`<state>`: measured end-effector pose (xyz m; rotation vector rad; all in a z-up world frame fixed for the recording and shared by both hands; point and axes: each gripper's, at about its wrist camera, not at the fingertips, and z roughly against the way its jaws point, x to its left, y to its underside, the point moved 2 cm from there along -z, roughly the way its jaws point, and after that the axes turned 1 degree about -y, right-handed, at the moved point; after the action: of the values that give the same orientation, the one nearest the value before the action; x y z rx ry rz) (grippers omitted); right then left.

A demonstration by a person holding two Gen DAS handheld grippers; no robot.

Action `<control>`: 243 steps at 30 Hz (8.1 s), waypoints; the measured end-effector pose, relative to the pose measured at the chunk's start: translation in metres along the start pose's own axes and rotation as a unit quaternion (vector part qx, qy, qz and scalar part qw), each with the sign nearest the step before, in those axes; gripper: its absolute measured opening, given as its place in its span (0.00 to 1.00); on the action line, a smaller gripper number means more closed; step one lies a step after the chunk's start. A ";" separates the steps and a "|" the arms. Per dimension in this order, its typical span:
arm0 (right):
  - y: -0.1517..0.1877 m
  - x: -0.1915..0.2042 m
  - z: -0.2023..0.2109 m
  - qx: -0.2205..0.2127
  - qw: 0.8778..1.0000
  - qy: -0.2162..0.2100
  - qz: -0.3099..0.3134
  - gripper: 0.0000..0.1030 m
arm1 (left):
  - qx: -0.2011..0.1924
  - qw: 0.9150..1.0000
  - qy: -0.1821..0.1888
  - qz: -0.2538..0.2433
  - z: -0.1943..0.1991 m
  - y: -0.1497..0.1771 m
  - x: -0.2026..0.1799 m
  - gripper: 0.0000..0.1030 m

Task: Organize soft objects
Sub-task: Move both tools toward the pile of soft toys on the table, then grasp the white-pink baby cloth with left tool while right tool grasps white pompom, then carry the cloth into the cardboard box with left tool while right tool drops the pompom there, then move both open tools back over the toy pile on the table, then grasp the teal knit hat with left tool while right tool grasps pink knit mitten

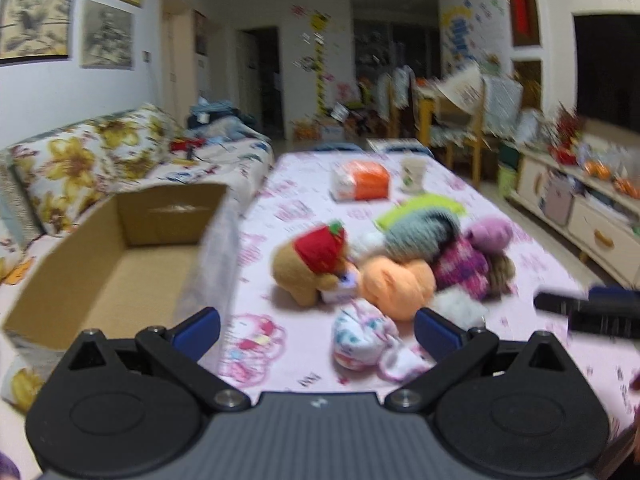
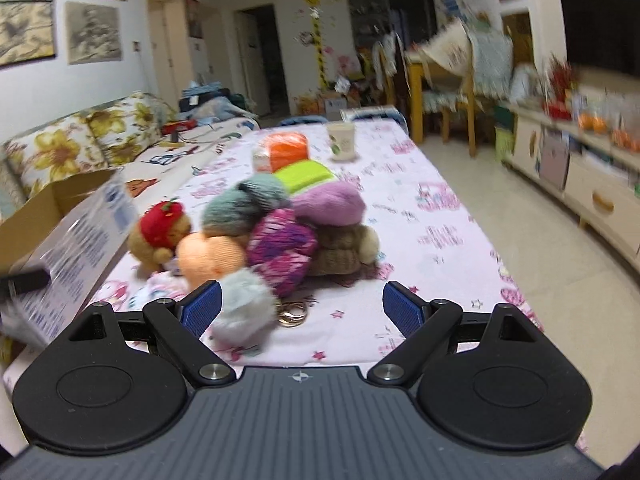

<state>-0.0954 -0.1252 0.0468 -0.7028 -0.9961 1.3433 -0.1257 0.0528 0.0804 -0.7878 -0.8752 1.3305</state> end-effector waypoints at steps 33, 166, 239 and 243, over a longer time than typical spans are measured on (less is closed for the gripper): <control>-0.001 0.049 -0.084 0.136 0.987 -0.084 0.006 0.63 | 0.110 0.988 0.088 -0.062 -0.127 0.012 -0.028 0.59; -0.069 0.113 -0.067 -0.056 0.994 -0.087 -0.034 1.00 | -0.064 0.992 -0.013 0.108 -0.096 -0.046 0.060 0.99; -0.057 0.057 -0.115 0.042 0.987 -0.039 -0.147 0.60 | 0.026 0.981 0.173 0.081 -0.179 -0.061 -0.037 0.70; -0.058 0.055 -0.112 0.032 0.987 -0.037 -0.151 0.59 | 0.013 0.980 0.175 0.090 -0.172 -0.064 -0.026 0.70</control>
<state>0.0272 -0.0646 0.0583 -0.4344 -1.0668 1.1362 0.0551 0.0235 0.0536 -1.0624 -0.5150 1.3036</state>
